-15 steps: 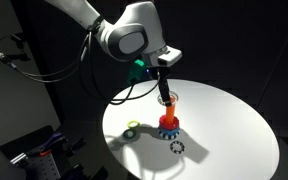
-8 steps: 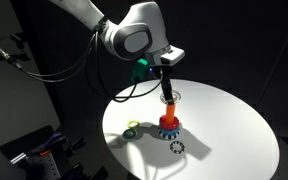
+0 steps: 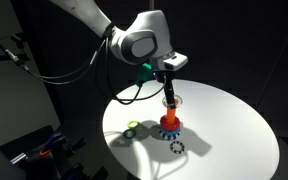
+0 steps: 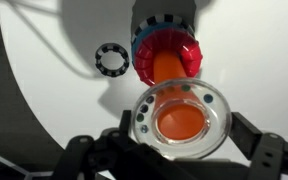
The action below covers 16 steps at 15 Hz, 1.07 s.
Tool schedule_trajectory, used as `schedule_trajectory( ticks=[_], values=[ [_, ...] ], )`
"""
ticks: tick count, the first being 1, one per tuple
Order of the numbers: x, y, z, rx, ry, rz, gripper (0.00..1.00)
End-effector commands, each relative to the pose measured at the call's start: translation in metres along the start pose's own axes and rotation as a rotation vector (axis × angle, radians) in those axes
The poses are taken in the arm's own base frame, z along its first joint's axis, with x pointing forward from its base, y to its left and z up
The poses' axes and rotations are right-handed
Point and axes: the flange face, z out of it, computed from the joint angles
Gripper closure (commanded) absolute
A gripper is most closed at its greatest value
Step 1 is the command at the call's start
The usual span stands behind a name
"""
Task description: Put the transparent ring on the ring holder
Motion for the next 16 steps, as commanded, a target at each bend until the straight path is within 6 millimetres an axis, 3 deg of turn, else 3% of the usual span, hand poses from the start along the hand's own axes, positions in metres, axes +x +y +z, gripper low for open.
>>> schedule_trajectory(
  ticks=[1, 5, 6, 12, 16],
  values=[
    [0.007, -0.003, 0.007, -0.018, -0.05, 0.026, 0.3],
    [0.004, -0.004, 0.015, -0.028, -0.101, 0.037, 0.3],
    [0.004, -0.005, 0.016, -0.032, -0.108, 0.04, 0.01],
    [0.002, -0.004, 0.021, -0.054, -0.127, 0.034, 0.0],
    [-0.01, -0.003, 0.026, -0.056, -0.142, 0.015, 0.0]
  ],
)
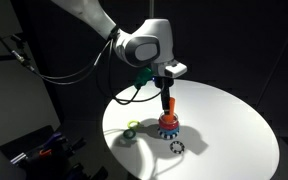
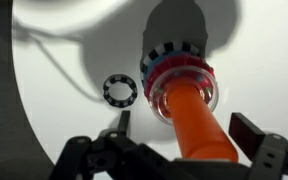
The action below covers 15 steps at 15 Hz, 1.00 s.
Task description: Put the transparent ring on the ring holder
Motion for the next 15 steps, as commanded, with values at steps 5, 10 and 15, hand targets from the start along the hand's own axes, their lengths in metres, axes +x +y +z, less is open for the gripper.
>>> schedule_trajectory(
  ticks=[5, 10, 15],
  values=[
    [-0.03, -0.006, 0.012, 0.0, -0.052, -0.083, 0.0],
    [-0.063, -0.01, 0.016, -0.006, -0.086, -0.189, 0.0],
    [-0.066, -0.015, 0.028, -0.023, -0.099, -0.185, 0.0]
  ],
)
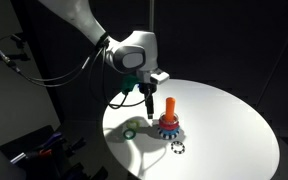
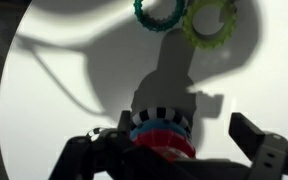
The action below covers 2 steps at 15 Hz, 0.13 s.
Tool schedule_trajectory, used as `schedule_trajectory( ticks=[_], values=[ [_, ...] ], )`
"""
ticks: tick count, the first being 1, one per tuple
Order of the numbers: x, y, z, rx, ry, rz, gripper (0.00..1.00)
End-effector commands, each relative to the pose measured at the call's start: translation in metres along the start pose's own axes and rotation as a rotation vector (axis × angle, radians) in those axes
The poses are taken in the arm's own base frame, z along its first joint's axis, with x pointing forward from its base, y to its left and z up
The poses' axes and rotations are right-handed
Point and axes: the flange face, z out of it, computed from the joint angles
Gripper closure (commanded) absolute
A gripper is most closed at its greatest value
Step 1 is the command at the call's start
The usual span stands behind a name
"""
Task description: Put the transparent ring on the ring holder
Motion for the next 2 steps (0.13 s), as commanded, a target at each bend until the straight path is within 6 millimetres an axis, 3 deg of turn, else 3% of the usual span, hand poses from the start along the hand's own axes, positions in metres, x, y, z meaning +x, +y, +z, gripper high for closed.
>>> schedule_trajectory(
  ticks=[1, 2],
  values=[
    [0.0004, 0.0001, 0.0, -0.001, -0.001, 0.0, 0.0],
    [0.0005, 0.0002, 0.0004, -0.001, -0.002, 0.0, 0.0]
  ],
)
